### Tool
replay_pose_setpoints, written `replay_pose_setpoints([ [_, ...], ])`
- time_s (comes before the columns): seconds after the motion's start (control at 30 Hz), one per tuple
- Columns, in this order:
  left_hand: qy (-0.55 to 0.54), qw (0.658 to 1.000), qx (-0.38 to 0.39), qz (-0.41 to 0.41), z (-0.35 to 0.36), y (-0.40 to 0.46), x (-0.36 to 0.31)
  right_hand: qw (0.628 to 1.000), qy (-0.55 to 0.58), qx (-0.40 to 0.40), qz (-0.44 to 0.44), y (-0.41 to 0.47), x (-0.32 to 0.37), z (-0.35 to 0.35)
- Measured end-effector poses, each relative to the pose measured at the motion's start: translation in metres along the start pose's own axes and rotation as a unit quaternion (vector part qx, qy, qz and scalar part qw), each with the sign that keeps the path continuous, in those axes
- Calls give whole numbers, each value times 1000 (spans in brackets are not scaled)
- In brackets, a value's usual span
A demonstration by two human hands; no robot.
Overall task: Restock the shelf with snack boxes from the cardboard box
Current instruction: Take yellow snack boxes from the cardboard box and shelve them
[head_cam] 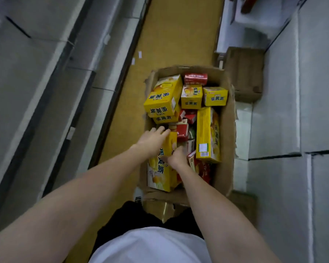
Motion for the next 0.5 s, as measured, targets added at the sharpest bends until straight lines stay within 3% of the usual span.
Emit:
replay_pose_setpoints([
  [0.27, 158, 979, 33, 123, -36, 16, -22, 994, 16, 19, -109, -28, 28, -56],
  [0.43, 187, 976, 75, 86, -71, 20, -25, 987, 19, 63, -146, -31, 47, -79],
  [0.5, 144, 981, 113, 59, -81, 17, -16, 986, 8, 78, -146, -32, 52, -84],
])
Point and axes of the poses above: each hand's wrist, its own y-axis towards the middle knuckle, its own z-axis out of the palm, x = y × z, the point moved 5 cm from there along y, towards the middle knuckle, and after that the axes turned 6 degrees about x, right-handed, at the moved point
